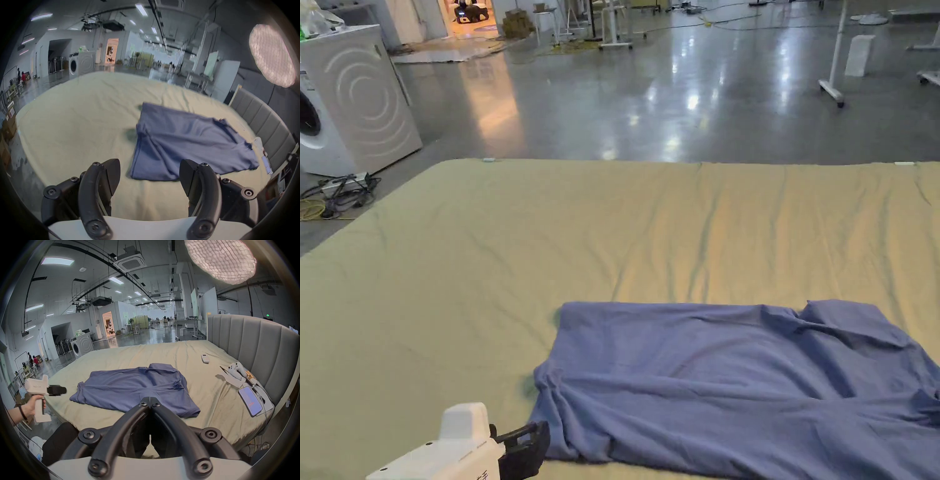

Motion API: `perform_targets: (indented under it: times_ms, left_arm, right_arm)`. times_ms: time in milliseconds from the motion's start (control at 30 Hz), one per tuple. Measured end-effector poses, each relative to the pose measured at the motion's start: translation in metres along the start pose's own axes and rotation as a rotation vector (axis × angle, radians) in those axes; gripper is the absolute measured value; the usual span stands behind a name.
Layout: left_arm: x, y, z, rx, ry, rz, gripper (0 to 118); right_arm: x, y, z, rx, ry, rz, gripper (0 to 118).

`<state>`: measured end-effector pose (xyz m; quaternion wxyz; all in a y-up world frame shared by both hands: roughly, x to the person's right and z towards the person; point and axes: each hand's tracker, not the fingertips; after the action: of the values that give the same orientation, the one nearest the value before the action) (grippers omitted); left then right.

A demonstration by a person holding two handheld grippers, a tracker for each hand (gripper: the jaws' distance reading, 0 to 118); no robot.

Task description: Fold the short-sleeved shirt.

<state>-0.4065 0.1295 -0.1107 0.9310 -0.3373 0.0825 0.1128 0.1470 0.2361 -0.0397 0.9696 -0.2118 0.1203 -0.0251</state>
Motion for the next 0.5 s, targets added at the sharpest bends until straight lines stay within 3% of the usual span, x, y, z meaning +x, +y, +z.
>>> perform_targets:
  times_ms: [233,300,367,500]
  left_arm:
    - [0.004,-0.006,-0.065,-0.095,0.058,-0.1,59]
    - [0.007,-0.007,-0.064,-0.092,0.072,-0.143,40]
    - [0.014,-0.006,-0.063,-0.104,0.073,-0.198,9]
    - [0.034,-0.007,-0.069,-0.15,0.096,-0.227,8]
  right_arm:
    - [0.008,-0.007,0.009,-0.046,-0.048,-0.006,0]
    - [0.012,-0.01,0.011,-0.059,-0.057,-0.008,0]
    - [0.017,-0.015,0.011,-0.076,-0.062,-0.031,0]
    - [0.025,-0.017,0.006,-0.088,-0.071,-0.058,0]
